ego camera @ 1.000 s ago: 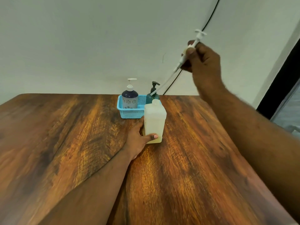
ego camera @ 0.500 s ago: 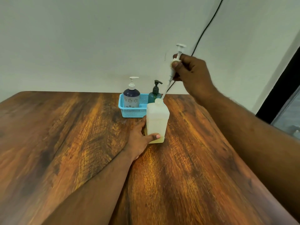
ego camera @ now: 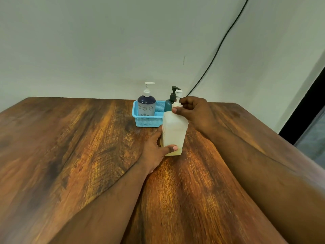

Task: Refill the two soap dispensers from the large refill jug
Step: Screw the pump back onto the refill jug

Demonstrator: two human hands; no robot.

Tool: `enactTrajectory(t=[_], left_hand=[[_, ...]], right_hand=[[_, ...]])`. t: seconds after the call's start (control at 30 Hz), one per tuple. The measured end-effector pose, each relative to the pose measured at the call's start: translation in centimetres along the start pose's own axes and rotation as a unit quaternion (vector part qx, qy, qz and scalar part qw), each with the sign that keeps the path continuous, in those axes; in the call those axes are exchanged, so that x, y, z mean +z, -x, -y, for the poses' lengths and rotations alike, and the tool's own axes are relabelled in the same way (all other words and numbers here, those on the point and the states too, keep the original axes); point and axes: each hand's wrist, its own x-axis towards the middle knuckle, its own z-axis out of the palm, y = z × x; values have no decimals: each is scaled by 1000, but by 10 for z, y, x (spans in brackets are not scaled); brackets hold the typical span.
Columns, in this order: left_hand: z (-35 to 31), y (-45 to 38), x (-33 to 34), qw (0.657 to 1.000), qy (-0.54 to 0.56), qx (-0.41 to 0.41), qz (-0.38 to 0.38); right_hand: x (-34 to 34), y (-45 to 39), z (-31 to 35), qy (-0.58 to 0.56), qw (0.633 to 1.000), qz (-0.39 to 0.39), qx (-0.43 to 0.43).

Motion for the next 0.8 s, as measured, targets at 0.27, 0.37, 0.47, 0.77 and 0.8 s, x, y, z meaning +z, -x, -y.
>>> enactTrajectory(t=[0.27, 0.37, 0.47, 0.77, 0.8], left_hand=[[2, 1, 0, 1000, -15, 8, -3], [3, 0, 0, 1000, -11, 9, 1], [4, -2, 0, 1000, -9, 6, 5], [7, -5, -1, 1000, -17, 6, 2], [8, -5, -1, 1000, -13, 8, 1]], right_hand=[[18, 8, -10, -34, 992, -102, -67], [15, 9, -12, -151, 985, -68, -51], [8, 6, -11, -213, 977, -12, -28], [14, 0, -14, -83, 995, -19, -56], [19, 0, -15, -77, 995, -33, -57]])
